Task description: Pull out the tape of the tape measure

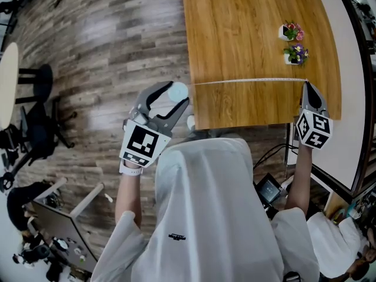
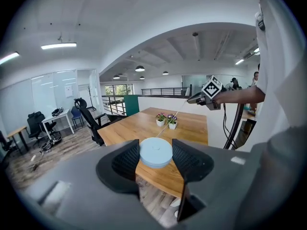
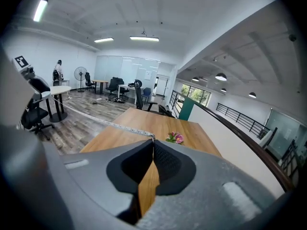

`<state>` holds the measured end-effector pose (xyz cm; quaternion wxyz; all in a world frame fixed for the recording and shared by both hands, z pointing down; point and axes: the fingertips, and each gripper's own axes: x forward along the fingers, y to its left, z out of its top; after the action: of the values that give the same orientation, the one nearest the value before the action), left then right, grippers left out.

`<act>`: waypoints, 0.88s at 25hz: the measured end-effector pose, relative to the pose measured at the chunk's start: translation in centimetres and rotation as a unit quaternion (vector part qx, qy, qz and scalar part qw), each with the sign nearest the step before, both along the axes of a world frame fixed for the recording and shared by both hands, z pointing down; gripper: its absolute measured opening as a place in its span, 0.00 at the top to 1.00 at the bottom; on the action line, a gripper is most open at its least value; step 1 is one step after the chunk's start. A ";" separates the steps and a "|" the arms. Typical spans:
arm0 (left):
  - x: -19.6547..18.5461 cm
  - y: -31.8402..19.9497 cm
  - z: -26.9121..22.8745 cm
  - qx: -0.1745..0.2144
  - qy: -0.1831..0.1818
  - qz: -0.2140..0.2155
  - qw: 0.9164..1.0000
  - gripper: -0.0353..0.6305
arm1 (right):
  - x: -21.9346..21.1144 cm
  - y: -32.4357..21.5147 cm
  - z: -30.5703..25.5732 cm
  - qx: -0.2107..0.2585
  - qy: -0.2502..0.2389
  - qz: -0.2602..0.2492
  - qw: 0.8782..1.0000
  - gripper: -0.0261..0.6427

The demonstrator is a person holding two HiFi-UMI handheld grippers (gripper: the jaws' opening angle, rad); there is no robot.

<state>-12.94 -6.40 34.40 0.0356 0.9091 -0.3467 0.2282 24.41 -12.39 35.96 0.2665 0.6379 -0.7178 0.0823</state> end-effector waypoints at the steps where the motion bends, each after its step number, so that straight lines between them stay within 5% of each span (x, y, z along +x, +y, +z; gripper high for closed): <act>1: 0.1 0.0 0.1 0.001 -0.002 0.001 1.000 0.59 | 0.0 0.0 0.1 -0.001 0.002 0.001 1.000 0.95; 9: -2.1 -0.6 1.0 -0.009 -0.005 -0.020 1.000 0.59 | 3.3 0.2 0.4 0.000 0.003 0.047 0.999 0.95; 22: -2.2 -1.5 1.2 -0.010 0.004 -0.035 0.999 0.59 | 2.1 0.5 1.6 -0.010 -0.027 0.034 0.999 0.95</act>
<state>-15.09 -7.87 35.62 0.0543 0.8967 -0.3761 0.2269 26.54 -11.89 37.60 0.2503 0.6570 -0.7015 0.1163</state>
